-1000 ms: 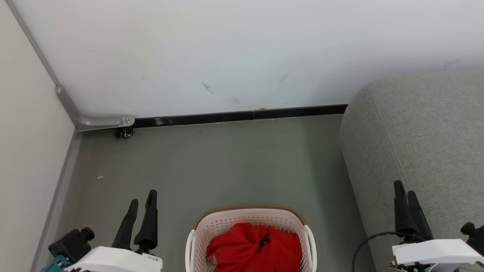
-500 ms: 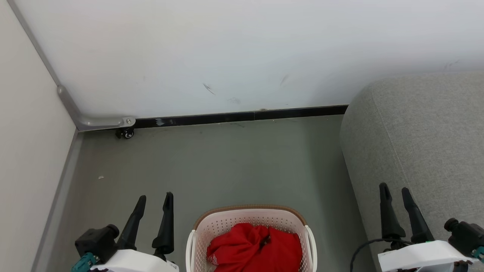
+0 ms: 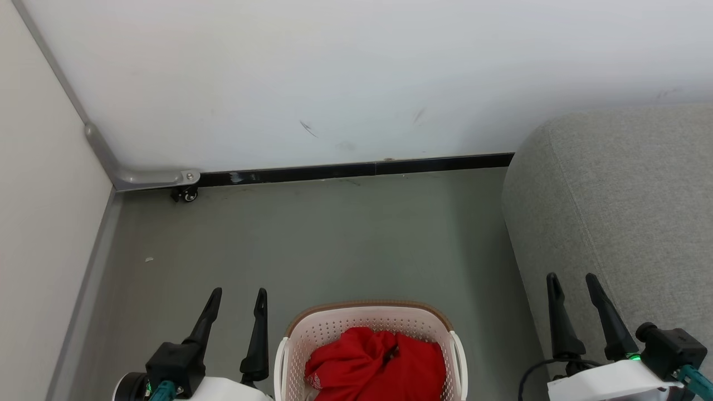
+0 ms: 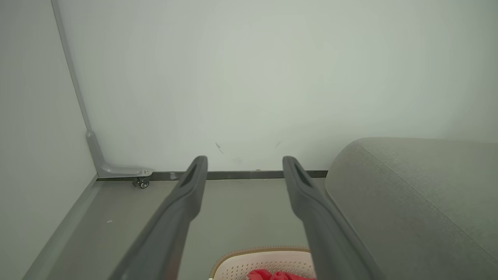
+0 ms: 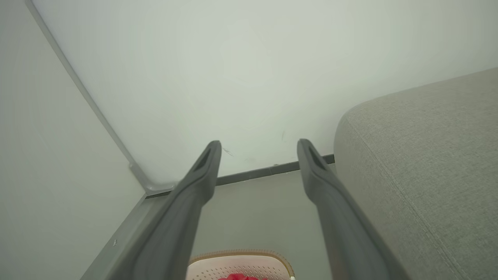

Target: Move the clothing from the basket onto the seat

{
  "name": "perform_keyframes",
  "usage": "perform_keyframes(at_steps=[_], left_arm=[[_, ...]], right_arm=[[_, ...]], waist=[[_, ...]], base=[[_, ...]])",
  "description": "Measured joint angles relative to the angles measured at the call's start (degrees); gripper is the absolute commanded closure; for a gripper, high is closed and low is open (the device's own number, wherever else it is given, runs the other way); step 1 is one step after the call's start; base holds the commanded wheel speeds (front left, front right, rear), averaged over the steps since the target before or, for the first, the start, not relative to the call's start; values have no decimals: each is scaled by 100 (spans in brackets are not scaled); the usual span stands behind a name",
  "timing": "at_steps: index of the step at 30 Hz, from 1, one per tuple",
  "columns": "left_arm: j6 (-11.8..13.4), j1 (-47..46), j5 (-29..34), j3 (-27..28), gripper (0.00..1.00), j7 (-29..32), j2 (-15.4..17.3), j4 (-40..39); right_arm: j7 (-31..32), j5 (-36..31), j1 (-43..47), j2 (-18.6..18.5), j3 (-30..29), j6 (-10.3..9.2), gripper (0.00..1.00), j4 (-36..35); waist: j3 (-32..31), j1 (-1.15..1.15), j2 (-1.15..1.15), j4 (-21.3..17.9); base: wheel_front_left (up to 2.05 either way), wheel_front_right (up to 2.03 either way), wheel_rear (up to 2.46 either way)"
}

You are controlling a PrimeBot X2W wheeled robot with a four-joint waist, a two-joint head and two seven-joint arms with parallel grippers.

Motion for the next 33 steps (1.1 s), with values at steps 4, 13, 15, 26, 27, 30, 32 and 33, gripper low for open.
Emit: perform_keyframes(at_steps=[4,13,15,26,27,30,32,33], left_arm=[[100,2,261,-14,0,-57,-2,108],[400,6,720,38,0,-200,-2,359],[452,6,719,68,0,-200,-3,396],[521,-7,659,104,0,-200,-11,522],[524,-11,658,109,0,-200,-12,525],[525,-27,656,129,0,-200,-12,531],[525,-30,643,130,0,-200,-13,533],[525,-32,631,130,0,-200,-13,534]], right_arm=[[-70,-298,-1,-4,-5,0,0,21],[-201,-800,-2,-9,-16,1,0,110],[-201,-800,-2,-10,-23,1,0,141],[-202,-799,-20,-10,-98,1,0,172],[-202,-799,-21,-11,-107,1,0,175],[-202,-787,-24,-11,-115,1,0,179],[-202,-775,-26,-11,-115,1,0,180],[-202,-771,-27,-11,-115,1,0,180]], waist=[[11,0,0,4],[35,-1,0,15],[41,-1,0,14],[81,-2,0,-2],[85,-2,0,-3],[100,-2,0,-6],[111,-2,0,-6],[119,-2,0,-7]], base=[[0,0,0],[0,0,0],[0,0,0],[0,0,0],[0,0,0],[0,0,0],[0,0,0],[0,0,0]])
